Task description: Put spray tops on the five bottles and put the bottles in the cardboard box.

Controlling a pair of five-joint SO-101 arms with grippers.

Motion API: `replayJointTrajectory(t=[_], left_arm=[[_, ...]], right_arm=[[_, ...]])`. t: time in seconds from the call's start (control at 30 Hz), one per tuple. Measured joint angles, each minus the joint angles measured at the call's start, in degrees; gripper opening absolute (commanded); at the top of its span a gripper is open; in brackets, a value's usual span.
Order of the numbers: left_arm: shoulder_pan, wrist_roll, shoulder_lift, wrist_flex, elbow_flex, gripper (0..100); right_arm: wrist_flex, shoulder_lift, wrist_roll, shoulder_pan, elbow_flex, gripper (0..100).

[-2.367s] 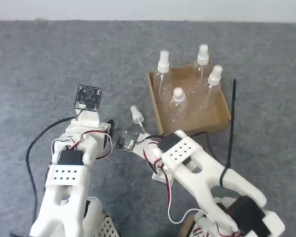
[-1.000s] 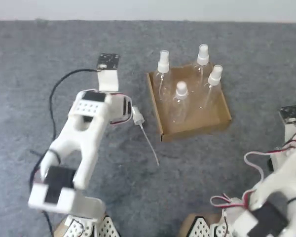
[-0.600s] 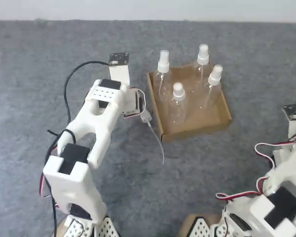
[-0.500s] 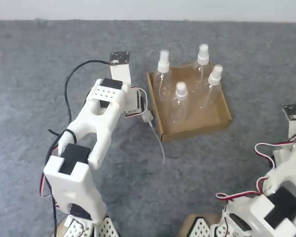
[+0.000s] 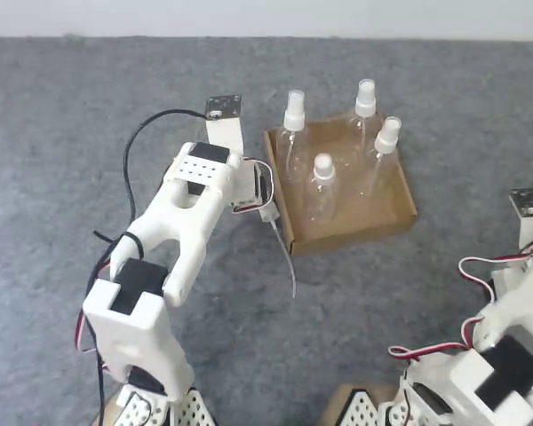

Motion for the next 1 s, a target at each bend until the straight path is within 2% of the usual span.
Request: replayJointTrajectory(t=[0.67, 0.83, 1.0], left_arm=[[2.5, 0.8, 2.4, -1.3, 0.0, 17], [0.1, 0.5, 2.5, 1.5, 0.0, 17], [-2.5, -4.2, 2.5, 4.6, 0.0, 17]], right_arm=[[0.0, 0.0, 0.1, 0.0, 0.0, 1.7], [0.0, 0.0, 0.4, 0.0, 0.0, 1.7], [0.0, 0.0, 0.7, 0.0, 0.0, 1.7]])
